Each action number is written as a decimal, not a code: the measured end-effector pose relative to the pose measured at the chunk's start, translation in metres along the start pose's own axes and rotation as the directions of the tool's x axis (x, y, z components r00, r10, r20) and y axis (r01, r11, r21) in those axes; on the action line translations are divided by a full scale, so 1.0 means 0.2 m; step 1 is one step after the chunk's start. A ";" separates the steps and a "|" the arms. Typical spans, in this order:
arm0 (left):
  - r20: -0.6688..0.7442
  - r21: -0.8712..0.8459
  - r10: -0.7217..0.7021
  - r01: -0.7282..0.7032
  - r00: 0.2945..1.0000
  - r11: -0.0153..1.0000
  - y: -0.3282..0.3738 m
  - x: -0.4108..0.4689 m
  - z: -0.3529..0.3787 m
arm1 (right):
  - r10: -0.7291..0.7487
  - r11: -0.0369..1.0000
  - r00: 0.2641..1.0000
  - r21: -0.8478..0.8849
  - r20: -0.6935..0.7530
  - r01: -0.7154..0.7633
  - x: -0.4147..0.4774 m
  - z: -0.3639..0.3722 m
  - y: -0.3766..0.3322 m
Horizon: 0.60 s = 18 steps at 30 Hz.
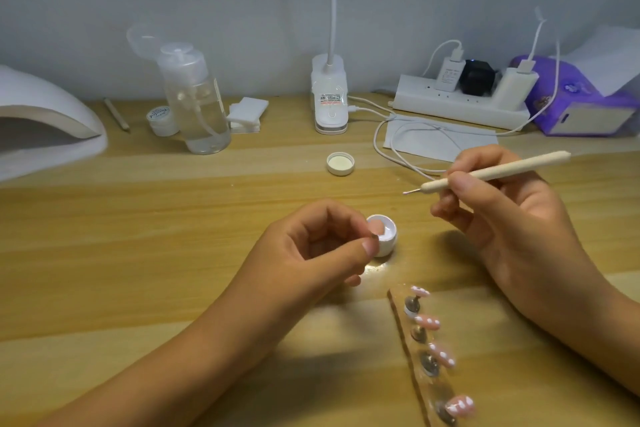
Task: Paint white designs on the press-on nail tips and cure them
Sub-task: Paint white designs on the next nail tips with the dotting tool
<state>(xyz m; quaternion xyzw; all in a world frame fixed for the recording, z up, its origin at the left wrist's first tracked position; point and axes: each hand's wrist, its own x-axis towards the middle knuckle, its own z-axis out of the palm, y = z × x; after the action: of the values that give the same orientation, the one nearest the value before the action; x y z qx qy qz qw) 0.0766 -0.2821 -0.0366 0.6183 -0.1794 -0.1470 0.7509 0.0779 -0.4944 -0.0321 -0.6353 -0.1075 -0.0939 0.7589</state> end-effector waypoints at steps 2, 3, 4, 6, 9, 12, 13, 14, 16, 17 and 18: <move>0.025 0.047 0.013 -0.014 1.000 0.999 0.00 0.00 0.01 | 0.028 0.997 1.000 0.073 0.010 -0.029 -0.01 0.00 0.00; 0.040 0.065 0.016 -0.019 0.999 0.998 -0.01 0.00 0.01 | 0.035 0.994 0.999 0.098 0.034 -0.038 -0.02 0.00 0.00; 0.051 0.077 0.016 -0.019 0.999 0.997 -0.01 0.00 0.01 | 0.043 0.991 0.997 0.125 0.059 -0.050 -0.02 0.02 0.00; 0.053 0.090 0.005 -0.010 0.999 0.996 -0.01 0.00 0.01 | 0.056 0.982 0.994 0.172 0.098 -0.073 -0.03 0.03 -0.01; 0.051 0.104 -0.015 0.010 0.999 0.995 -0.02 0.00 0.01 | 0.075 0.975 0.990 0.199 0.122 -0.098 -0.04 0.05 -0.02; 0.053 0.122 -0.020 0.014 0.998 0.992 -0.02 0.00 0.02 | 0.080 0.979 0.984 0.176 0.158 -0.107 -0.06 0.06 -0.04; 0.053 0.128 -0.019 0.012 0.998 0.992 -0.02 0.00 0.02 | 0.077 0.983 0.982 0.151 0.173 -0.104 -0.06 0.06 -0.04; 0.053 0.134 -0.019 0.011 0.998 0.991 -0.02 0.00 0.02 | 0.076 0.987 0.980 0.125 0.182 -0.100 -0.06 0.06 -0.04; 0.050 0.140 -0.022 0.015 0.998 0.990 -0.02 0.00 0.02 | 0.076 0.991 0.980 0.097 0.186 -0.095 -0.06 0.06 -0.04; 0.049 0.139 -0.023 0.016 0.999 0.990 -0.02 0.00 0.02 | 0.077 0.991 0.980 0.096 0.186 -0.096 -0.06 0.06 -0.03; 0.047 0.138 -0.025 0.019 0.999 0.990 -0.02 0.00 0.02 | 0.081 0.990 0.979 0.098 0.186 -0.100 -0.06 0.06 -0.03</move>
<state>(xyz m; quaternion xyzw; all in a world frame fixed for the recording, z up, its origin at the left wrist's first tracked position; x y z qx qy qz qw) 0.0745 -0.2861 -0.0401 0.6669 -0.2007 -0.1576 0.7001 0.0639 -0.4846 -0.0279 -0.6038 -0.1519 0.0049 0.7825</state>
